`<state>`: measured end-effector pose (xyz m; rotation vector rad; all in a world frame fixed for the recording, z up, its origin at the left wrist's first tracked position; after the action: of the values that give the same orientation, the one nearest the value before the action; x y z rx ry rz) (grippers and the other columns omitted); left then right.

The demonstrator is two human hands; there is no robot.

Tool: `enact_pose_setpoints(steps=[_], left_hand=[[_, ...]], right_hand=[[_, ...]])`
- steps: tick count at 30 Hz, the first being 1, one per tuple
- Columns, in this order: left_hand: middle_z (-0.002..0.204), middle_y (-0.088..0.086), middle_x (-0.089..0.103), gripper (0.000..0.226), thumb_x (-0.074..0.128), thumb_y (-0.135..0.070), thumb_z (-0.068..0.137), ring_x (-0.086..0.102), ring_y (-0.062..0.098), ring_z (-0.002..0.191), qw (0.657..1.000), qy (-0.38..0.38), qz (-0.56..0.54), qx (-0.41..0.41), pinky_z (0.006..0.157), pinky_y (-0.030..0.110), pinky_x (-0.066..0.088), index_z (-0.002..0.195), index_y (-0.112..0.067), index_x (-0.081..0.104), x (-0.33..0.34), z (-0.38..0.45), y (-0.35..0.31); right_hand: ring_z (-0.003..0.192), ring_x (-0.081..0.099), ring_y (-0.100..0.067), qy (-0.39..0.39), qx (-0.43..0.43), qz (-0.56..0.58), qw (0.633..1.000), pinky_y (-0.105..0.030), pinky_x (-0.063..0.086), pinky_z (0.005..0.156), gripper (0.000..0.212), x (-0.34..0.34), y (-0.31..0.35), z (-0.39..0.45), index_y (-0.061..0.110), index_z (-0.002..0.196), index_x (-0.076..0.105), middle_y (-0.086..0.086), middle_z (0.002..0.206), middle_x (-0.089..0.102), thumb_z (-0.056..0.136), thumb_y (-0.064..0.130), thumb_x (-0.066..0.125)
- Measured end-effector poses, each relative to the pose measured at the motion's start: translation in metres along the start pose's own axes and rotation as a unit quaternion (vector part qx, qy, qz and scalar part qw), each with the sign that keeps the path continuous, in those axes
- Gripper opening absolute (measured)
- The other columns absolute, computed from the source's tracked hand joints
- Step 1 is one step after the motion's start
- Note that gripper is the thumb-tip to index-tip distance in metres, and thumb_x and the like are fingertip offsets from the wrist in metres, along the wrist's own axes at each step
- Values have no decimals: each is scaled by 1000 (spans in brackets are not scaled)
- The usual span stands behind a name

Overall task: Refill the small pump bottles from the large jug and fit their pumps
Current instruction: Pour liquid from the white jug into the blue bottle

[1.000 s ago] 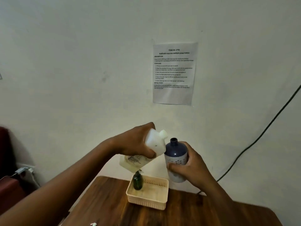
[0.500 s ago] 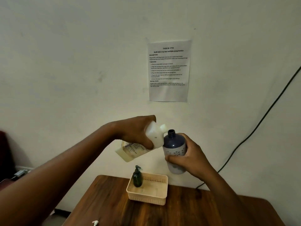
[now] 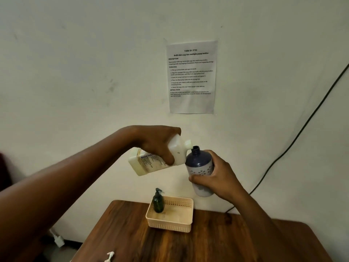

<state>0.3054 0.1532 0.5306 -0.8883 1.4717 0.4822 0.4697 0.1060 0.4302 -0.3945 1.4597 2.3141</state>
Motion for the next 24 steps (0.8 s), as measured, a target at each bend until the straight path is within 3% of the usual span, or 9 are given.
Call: enact_pose_setpoints(steps=[9, 16, 24], left_hand=[[100, -5, 63, 50, 90, -28, 77, 66, 17, 93, 998, 42, 53, -17, 68, 29, 55, 95, -35, 45, -13, 5, -8], [102, -1, 66, 54, 91, -29, 75, 69, 23, 97, 991, 70, 107, -37, 72, 35, 61, 111, -25, 51, -18, 7, -13], [101, 1, 66, 50, 91, -29, 74, 70, 27, 99, 985, 93, 131, -56, 68, 32, 57, 101, -30, 49, -22, 10, -18]], right_hand=[[95, 62, -4, -3, 7, -22, 1000, -14, 51, 68, 69, 0, -2, 2, 39, 121, 51, 19, 108, 62, 63, 45, 88], [96, 62, -4, -4, 6, -26, 1000, -10, 50, 66, 70, 3, -2, 2, 38, 123, 49, 20, 110, 61, 66, 43, 89], [95, 60, 4, -10, 2, -25, 1000, -4, 47, 66, 68, 3, -4, 2, 41, 120, 48, 26, 107, 59, 65, 44, 89]])
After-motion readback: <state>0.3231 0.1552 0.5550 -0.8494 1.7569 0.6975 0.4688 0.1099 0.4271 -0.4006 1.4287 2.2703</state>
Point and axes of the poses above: each hand's wrist, its own z-axis towards the middle knuckle, its own x-axis out of the palm, y = z × x, the point moved 8 cm from there along z, towards the middle knuckle
